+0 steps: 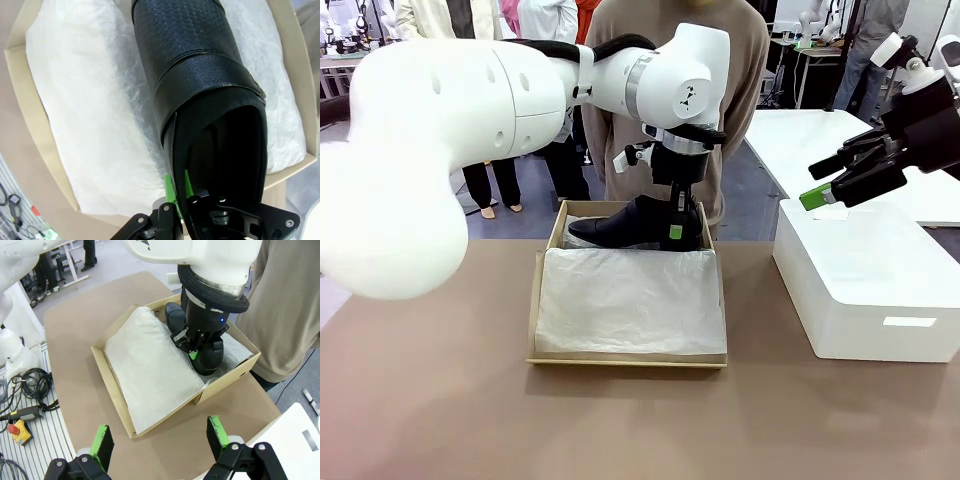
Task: Pack the shoes into the box.
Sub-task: Place the other shoe of the Shoes into the Shoes Box.
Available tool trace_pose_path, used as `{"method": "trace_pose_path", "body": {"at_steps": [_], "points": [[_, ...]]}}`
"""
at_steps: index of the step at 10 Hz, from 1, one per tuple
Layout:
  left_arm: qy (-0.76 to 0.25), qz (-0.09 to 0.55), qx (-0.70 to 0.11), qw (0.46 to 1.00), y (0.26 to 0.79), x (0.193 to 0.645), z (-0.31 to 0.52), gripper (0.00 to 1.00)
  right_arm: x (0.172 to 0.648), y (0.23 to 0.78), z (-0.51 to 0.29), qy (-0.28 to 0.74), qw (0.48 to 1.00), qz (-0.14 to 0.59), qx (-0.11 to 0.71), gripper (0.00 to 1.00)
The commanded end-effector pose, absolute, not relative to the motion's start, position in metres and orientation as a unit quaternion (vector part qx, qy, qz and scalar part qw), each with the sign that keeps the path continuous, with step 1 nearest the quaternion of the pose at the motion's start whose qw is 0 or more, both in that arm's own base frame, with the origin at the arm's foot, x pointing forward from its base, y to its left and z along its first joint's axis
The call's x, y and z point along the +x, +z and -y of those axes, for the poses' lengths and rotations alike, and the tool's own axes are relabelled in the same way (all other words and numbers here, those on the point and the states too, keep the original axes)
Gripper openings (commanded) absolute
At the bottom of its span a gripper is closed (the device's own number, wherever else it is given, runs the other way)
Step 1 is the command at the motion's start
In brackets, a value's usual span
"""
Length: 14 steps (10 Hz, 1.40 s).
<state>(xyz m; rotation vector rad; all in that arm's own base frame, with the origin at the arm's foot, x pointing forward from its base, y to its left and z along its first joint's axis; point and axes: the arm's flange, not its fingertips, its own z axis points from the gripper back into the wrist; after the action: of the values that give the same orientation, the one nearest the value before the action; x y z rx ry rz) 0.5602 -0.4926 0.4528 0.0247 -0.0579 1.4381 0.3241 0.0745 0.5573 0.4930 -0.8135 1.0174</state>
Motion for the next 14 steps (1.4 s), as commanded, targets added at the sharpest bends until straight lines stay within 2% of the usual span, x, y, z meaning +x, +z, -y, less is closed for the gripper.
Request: {"method": "trace_pose_path", "body": {"at_steps": [1, 7, 8, 12, 13, 14], "points": [[0.686, 0.025, 0.022, 0.727, 0.455, 0.561, 0.496, 0.00, 0.328, 0.557, -0.074, 0.477, 0.756, 0.382, 0.236, 1.00], [0.688, 0.018, 0.031, 0.725, 0.437, 0.564, 0.498, 0.00, 0.328, 0.557, -0.074, 0.477, 0.756, 0.382, 0.236, 1.00], [0.688, 0.017, 0.031, 0.725, 0.437, 0.564, 0.498, 0.16, 0.328, 0.557, -0.074, 0.477, 0.756, 0.382, 0.236, 1.00], [0.689, 0.015, 0.028, 0.724, 0.459, 0.562, 0.497, 0.93, 0.328, 0.557, -0.074, 0.477, 0.756, 0.382, 0.236, 1.00], [0.692, 0.016, 0.027, 0.722, 0.474, 0.562, 0.496, 1.00, 0.328, 0.557, -0.074, 0.477, 0.756, 0.382, 0.236, 1.00], [0.696, 0.017, 0.019, 0.717, 0.491, 0.561, 0.493, 1.00, 0.328, 0.557, -0.074, 0.477, 0.756, 0.382, 0.236, 1.00]]}}
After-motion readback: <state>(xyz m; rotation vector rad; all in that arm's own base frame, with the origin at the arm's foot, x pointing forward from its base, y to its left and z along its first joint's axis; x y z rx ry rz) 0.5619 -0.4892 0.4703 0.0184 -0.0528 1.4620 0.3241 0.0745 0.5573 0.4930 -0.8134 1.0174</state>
